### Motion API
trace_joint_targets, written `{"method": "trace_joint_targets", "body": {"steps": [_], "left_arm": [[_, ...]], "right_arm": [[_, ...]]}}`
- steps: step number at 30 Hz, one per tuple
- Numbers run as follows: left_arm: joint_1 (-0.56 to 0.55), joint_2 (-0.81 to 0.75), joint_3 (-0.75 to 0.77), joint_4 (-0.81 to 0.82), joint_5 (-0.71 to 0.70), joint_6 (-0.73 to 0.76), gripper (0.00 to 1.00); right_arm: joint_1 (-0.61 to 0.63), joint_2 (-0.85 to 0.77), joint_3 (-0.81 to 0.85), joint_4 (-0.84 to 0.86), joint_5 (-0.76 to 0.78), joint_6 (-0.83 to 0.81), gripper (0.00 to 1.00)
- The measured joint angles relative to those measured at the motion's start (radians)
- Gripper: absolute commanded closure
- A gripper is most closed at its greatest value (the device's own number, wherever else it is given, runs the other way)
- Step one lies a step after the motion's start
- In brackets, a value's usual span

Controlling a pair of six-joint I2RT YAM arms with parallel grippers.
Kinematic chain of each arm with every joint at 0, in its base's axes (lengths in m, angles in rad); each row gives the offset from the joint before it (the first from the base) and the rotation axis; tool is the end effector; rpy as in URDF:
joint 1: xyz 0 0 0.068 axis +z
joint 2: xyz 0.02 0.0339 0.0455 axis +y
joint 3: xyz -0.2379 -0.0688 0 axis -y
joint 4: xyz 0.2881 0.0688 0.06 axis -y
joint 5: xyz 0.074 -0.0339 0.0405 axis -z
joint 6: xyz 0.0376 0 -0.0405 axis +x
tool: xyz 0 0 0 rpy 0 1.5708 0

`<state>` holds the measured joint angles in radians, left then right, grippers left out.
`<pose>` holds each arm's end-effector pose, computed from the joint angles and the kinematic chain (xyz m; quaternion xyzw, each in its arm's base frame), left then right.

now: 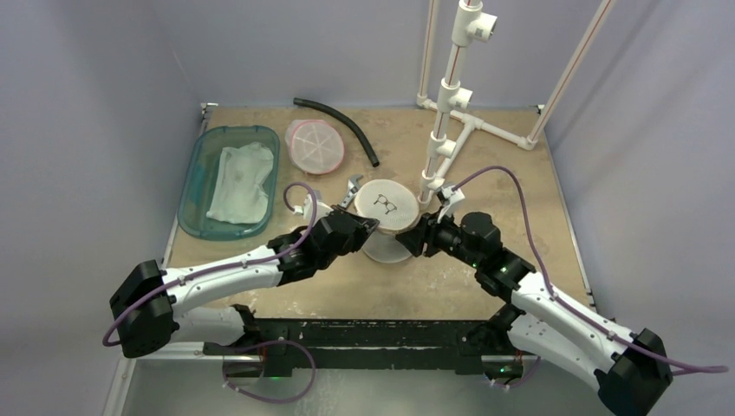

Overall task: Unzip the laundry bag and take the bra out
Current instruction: Unzip the laundry bag at the center of the board.

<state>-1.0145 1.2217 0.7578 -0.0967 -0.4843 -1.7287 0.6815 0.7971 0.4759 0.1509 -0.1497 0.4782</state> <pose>0.1807 -0.2574 0.2048 -0.4057 0.7554 -0.4190 0.2987 0.1950 0.1654 0.2308 -0.1253 0.7537 0.3999 0.5062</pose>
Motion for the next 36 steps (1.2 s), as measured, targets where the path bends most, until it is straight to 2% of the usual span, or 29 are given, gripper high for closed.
{"method": "trace_joint_targets", "body": {"steps": [6,14,26,33,36], "left_arm": [[0.000,0.000,0.000,-0.002,-0.002,-0.001,1.00],[0.000,0.005,0.009,-0.003,-0.002,-0.007,1.00],[0.000,0.005,0.009,-0.004,-0.002,-0.007,1.00],[0.000,0.005,0.009,-0.004,-0.002,-0.007,1.00],[0.000,0.005,0.009,-0.004,-0.002,-0.006,1.00]], "right_arm": [[0.015,0.023,0.001,0.012,0.000,0.000,0.52],[0.056,0.074,0.016,0.021,0.006,0.000,0.61],[0.080,0.087,0.020,0.035,0.073,0.016,0.81],[0.080,0.088,0.020,0.036,0.085,0.019,0.99],[0.082,0.092,0.020,0.036,0.085,0.019,1.00]]}}
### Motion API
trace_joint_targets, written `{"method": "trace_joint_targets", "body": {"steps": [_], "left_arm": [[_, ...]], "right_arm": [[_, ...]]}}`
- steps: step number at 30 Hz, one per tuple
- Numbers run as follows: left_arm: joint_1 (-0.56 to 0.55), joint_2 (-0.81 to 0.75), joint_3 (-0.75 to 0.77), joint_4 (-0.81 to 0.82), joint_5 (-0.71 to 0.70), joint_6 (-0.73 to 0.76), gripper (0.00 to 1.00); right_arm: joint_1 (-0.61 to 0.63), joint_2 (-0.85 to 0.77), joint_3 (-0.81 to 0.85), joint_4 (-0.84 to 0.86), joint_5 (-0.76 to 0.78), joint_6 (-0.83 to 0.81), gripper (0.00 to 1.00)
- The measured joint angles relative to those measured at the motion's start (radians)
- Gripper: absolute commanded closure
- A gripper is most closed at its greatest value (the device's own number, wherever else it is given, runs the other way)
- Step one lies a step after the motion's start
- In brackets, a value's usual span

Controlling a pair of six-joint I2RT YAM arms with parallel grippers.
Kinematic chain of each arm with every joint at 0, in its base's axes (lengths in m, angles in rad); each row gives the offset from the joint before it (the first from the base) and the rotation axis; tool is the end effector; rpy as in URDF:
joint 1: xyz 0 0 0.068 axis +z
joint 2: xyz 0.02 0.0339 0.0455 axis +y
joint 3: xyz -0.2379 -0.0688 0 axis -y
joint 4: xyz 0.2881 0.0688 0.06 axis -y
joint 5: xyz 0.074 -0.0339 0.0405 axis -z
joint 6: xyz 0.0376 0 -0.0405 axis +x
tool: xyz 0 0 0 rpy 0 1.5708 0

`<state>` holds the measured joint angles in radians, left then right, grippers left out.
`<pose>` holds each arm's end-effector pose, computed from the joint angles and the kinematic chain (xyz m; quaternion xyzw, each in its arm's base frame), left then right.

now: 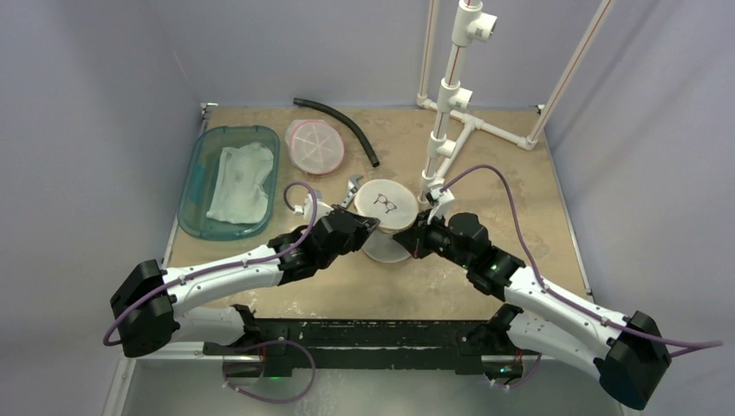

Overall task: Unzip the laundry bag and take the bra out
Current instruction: Unzip the laundry bag at the center of the board.

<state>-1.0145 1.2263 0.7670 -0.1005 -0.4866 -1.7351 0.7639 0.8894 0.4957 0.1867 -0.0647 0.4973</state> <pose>0.1815 -0.2585 0.2065 -0.4085 0.7535 -0.4199 0.2983 0.1921 0.1874 0.2202 -0.1233 0.7664 0.3917 0.4940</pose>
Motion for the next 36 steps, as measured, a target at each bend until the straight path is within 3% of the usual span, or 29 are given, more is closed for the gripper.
{"method": "trace_joint_targets", "body": {"steps": [8,16,36], "left_arm": [[0.000,-0.021,0.000,-0.006,0.000,0.022,1.00],[0.012,-0.089,-0.017,-0.005,0.036,0.134,1.00],[0.185,-0.191,-0.108,0.142,0.465,0.492,1.00]], "right_arm": [[0.002,-0.023,0.000,-0.021,0.029,-0.003,1.00],[0.002,-0.102,0.000,-0.070,0.105,-0.010,1.00],[0.004,-0.156,-0.030,-0.095,0.187,0.011,1.00]]}}
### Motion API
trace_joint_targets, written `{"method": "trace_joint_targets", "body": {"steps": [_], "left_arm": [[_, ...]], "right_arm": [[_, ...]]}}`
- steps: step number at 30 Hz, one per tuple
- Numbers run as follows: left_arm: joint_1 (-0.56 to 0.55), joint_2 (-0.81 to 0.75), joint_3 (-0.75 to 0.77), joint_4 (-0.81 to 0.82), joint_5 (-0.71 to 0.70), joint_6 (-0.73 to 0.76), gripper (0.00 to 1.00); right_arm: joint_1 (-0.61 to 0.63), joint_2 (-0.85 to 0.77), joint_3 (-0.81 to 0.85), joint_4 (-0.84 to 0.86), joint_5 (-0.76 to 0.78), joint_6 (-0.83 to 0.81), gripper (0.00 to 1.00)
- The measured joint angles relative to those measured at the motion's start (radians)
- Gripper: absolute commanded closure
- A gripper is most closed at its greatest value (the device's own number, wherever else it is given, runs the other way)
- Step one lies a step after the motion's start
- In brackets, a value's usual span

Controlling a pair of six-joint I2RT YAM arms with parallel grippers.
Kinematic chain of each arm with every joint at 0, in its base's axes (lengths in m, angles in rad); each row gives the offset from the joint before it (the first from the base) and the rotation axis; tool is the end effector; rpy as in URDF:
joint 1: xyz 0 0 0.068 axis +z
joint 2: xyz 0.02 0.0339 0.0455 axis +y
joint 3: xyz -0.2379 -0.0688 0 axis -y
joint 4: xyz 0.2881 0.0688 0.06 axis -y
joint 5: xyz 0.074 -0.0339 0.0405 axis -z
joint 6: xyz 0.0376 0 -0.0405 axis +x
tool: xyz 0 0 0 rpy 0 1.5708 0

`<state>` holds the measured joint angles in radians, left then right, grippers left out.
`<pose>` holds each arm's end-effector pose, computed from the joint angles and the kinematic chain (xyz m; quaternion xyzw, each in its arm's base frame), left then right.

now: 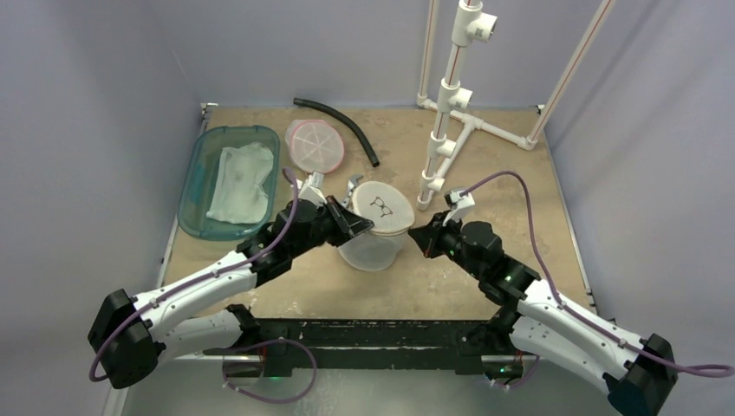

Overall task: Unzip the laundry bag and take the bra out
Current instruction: Unzip the laundry bag at the center of the board.

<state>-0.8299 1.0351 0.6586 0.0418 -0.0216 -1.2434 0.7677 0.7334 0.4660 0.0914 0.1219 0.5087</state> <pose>0.1990 -0.2163 0.2313 -0.1734 0.7963 -0.4942 0.3026 0.1806 0.1680 0.2350 -0.0600 0.7637 0.3444 0.5427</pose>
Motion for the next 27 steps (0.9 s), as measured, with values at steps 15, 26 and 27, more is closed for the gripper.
{"method": "trace_joint_targets", "body": {"steps": [15,26,27], "left_arm": [[0.032,-0.035,0.072,-0.031,0.201,0.224,1.00],[0.061,-0.039,0.072,-0.061,0.266,0.306,1.00],[0.064,-0.042,0.071,-0.065,0.270,0.313,1.00]], "right_arm": [[0.005,-0.101,0.000,-0.052,0.076,0.035,1.00],[0.005,-0.018,0.000,-0.053,0.089,0.057,0.98],[0.005,-0.014,0.000,-0.053,0.088,0.058,0.90]]}}
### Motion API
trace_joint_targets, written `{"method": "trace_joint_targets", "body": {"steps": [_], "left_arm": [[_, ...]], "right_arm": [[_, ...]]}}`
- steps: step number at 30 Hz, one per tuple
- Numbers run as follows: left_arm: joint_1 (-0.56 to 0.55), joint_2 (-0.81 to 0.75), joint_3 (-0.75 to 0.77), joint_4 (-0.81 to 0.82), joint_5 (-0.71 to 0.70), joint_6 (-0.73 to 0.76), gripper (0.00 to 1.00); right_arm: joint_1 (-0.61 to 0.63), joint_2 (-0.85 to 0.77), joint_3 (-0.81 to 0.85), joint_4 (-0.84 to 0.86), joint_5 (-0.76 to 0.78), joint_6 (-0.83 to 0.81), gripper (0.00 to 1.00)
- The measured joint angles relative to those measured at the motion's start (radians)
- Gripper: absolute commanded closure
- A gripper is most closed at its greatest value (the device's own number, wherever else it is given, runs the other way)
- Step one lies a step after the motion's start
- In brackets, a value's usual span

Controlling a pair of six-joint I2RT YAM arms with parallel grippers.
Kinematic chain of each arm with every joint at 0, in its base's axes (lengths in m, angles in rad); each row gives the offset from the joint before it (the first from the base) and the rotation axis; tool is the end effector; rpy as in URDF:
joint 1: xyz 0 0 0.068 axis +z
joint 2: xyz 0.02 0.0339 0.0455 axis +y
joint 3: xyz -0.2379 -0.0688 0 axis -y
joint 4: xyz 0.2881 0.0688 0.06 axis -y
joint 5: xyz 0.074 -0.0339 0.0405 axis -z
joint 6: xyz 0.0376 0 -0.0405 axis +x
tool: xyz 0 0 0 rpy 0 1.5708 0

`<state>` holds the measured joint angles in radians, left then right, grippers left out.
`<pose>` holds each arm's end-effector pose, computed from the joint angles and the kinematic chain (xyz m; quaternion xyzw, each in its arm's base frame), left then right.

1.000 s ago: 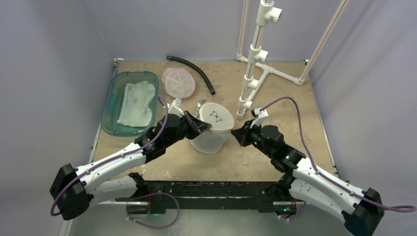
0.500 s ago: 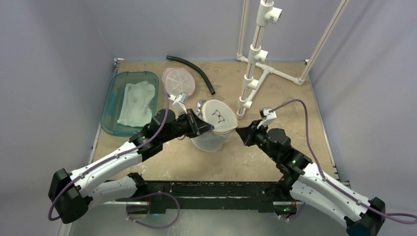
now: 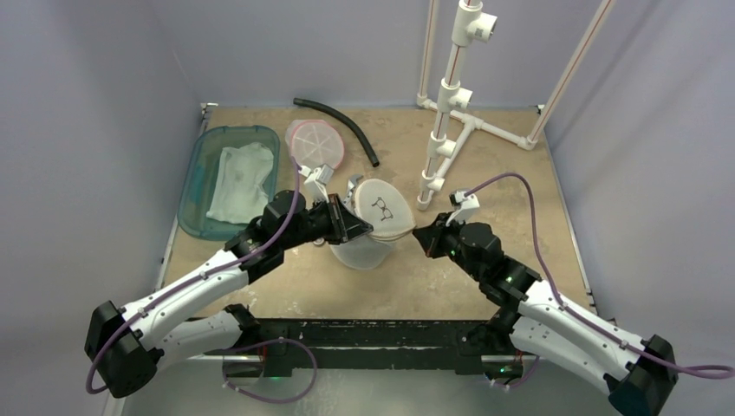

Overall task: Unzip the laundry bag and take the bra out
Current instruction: Unzip the laundry bag at the center of the board.

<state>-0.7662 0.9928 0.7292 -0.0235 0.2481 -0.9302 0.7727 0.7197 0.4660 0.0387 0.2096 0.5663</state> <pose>0.2024 -0.2076 0.2643 0.0087 0.7982 -0.5112 0.3185 0.1796 0.1642 0.2324 -0.0145 0.7773 0.3232 0.5396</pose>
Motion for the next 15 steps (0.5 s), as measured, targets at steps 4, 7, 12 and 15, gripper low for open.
{"method": "trace_joint_targets", "body": {"steps": [4,7,12,15], "left_arm": [[0.006,-0.006,-0.004,-0.010,0.005,0.018,1.00],[0.007,-0.006,-0.004,-0.013,0.006,0.028,1.00],[0.008,-0.007,-0.004,-0.018,0.010,0.040,1.00],[0.008,-0.015,-0.003,-0.036,0.011,0.061,1.00]], "right_arm": [[0.000,-0.010,0.002,-0.004,-0.004,-0.001,0.59],[-0.002,-0.021,0.027,-0.047,-0.010,-0.011,0.45],[-0.002,-0.045,0.108,-0.118,-0.046,-0.020,0.33],[-0.002,-0.077,0.130,-0.133,-0.076,-0.010,0.30]]}}
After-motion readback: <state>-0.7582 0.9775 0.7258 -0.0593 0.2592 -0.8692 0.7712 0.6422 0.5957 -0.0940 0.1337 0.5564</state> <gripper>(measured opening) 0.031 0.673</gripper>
